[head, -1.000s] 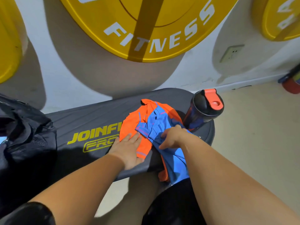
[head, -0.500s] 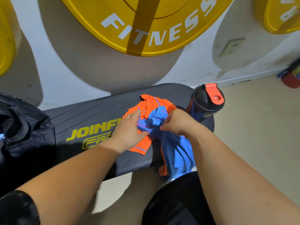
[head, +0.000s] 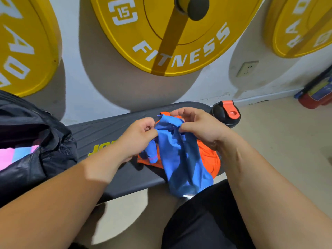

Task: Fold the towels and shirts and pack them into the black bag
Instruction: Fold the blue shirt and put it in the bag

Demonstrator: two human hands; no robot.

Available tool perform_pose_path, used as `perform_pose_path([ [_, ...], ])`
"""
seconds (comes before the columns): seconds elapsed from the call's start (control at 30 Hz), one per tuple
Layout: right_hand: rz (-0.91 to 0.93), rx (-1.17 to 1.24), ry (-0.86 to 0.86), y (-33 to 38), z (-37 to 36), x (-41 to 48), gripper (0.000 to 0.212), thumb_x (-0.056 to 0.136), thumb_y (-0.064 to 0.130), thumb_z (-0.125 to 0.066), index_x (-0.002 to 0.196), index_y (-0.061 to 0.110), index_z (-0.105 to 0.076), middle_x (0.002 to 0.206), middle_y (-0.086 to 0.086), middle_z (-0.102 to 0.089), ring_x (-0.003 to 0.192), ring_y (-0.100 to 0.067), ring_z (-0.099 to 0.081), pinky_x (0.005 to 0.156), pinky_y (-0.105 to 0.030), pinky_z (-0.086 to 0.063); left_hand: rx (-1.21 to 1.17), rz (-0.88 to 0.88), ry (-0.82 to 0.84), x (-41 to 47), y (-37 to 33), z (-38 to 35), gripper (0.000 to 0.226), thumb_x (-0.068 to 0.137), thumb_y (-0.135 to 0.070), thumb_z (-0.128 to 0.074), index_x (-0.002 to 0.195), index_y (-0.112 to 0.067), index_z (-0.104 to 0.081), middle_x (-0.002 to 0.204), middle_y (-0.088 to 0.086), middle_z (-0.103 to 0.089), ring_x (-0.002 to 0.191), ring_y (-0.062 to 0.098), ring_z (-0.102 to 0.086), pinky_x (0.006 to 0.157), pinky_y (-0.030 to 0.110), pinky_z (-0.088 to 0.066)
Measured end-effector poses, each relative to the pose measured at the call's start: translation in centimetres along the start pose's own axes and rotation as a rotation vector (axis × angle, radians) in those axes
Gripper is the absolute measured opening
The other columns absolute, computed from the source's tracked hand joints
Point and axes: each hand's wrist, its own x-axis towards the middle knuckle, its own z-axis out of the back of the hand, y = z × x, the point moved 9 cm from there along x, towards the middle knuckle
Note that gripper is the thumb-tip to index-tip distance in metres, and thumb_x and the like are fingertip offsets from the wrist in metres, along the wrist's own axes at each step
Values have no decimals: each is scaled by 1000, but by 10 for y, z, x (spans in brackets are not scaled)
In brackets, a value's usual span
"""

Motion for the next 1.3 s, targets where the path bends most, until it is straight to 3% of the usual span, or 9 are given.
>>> perform_pose_path([
  [0.17, 79, -348, -27, 27, -25, -9, 28, 73, 29, -61, 81, 3, -69, 74, -18, -64, 70, -19, -50, 70, -37, -39, 15, -67, -2, -49, -33, 40, 10, 68, -9, -52, 69, -12, -43, 61, 13, -43, 61, 20, -37, 58, 35, -27],
  [0.3, 131, -259, -36, 47, -47, -13, 45, 80, 45, -65, 86, 0, -64, 84, -24, -66, 75, -22, -55, 73, -46, -46, -119, -13, 104, -78, -38, 53, 20, 89, -24, -63, 101, -10, -57, 76, 8, -59, 65, 18, -51, 62, 30, -40],
  [0.37, 160, -162, -22, 60, -58, -18, 39, 84, 39, -66, 90, 0, -66, 87, -24, -66, 80, -23, -57, 77, -44, -45, -108, -10, 111, -85, -33, 57, 36, 92, -35, -58, 112, -5, -60, 86, 6, -61, 71, 18, -51, 70, 30, -43],
  [0.5, 175, -68, 26, 74, -80, -24, 18, 99, 16, -59, 100, 3, -71, 104, -25, -71, 88, -25, -67, 82, -41, -52, 76, -34, -44, -95, -25, 72, 21, 88, -30, -66, 101, -15, -71, 96, 7, -75, 80, 18, -64, 84, 46, -53],
  [0.77, 73, -140, -74, 58, -73, -22, 43, 80, 53, -65, 84, 11, -73, 80, -23, -61, 76, -24, -47, 69, -41, -34, -196, -47, -297, -109, -44, 117, 27, 99, -9, -53, 74, -18, -58, 61, 3, -56, 55, 16, -48, 49, 24, -35],
  [0.93, 57, -170, -95, 45, -70, -23, 34, 94, 28, -66, 79, -3, -65, 75, -12, -56, 72, -19, -51, 67, -33, -50, -150, -113, -251, -111, -65, 136, 20, 97, -10, -59, 78, -16, -62, 73, 14, -61, 67, 19, -52, 61, 30, -40],
  [1.07, 58, -204, -177, 40, -61, -21, 31, 89, 25, -71, 68, 4, -62, 66, -7, -51, 65, -18, -46, 63, -35, -44, 41, -142, -231, -109, -75, 150, 13, 95, -14, -64, 82, -12, -64, 71, 5, -66, 64, 11, -56, 64, 28, -43],
  [1.2, 69, -159, -288, 36, -41, -22, 6, 77, 20, -71, 76, 17, -66, 74, -18, -69, 66, -22, -54, 63, -40, -49, 490, -190, -154, -109, -75, 150, 15, 83, -18, -74, 89, -26, -62, 72, -7, -61, 61, 5, -51, 62, 23, -42],
  [1.3, 57, -101, -235, 31, -35, -23, 25, 86, 9, -57, 86, 32, -64, 89, -24, -72, 65, -23, -55, 63, -38, -49, 700, -167, -67, -108, -62, 150, 31, 74, -9, -66, 92, -31, -56, 73, -1, -60, 63, 16, -50, 64, 35, -45],
])
